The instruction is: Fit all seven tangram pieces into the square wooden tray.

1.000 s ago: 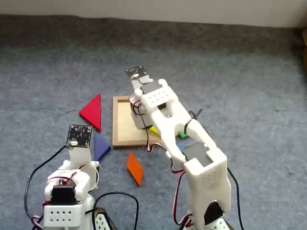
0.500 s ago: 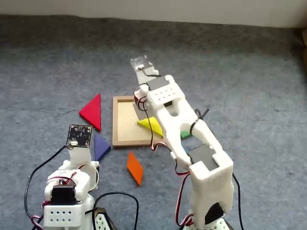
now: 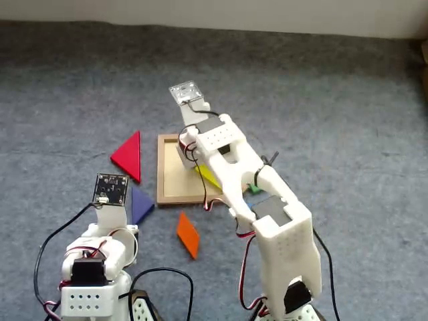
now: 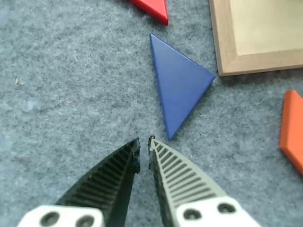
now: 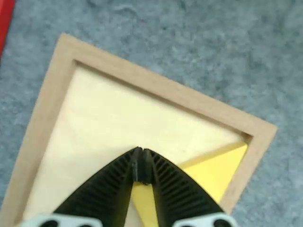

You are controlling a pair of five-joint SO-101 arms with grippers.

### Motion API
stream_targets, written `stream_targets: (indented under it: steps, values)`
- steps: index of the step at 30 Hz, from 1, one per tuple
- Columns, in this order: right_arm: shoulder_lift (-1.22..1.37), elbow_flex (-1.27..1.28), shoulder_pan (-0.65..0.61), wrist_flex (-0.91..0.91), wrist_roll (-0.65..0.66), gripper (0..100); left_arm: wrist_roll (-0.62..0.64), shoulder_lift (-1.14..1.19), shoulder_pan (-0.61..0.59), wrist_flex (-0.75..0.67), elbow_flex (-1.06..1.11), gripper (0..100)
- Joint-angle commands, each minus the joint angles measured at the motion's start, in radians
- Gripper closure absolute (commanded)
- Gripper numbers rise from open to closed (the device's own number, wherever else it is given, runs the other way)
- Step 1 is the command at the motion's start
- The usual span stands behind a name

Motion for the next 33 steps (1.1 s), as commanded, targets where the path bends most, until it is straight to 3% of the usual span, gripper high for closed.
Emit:
stream_targets:
  steps: [1, 6, 15, 23, 27, 33]
  values:
    - [-0.019, -0.008, 0.079, 0.012, 0.011, 98.4, -0.006, -0.036, -0.005, 0.005, 0.019, 95]
    - [-0.021, -0.074, 0.122, 0.028, 0.011, 98.4, -0.006, -0.036, -0.005, 0.005, 0.019, 95]
    - [-0.024, -0.369, 0.073, 0.395, 0.011, 99.4, -0.006, -0.036, -0.005, 0.005, 0.019, 95]
    - [-0.03, -0.418, 0.044, 0.516, 0.005, 99.4, -0.006, -0.036, -0.005, 0.005, 0.019, 95]
    - [-0.137, -0.371, 0.028, 0.509, 0.005, 99.4, -0.006, -0.036, -0.005, 0.005, 0.019, 95]
    - [-0.389, -0.022, 0.031, 0.364, 0.003, 99.4, -0.006, -0.036, -0.005, 0.005, 0.019, 95]
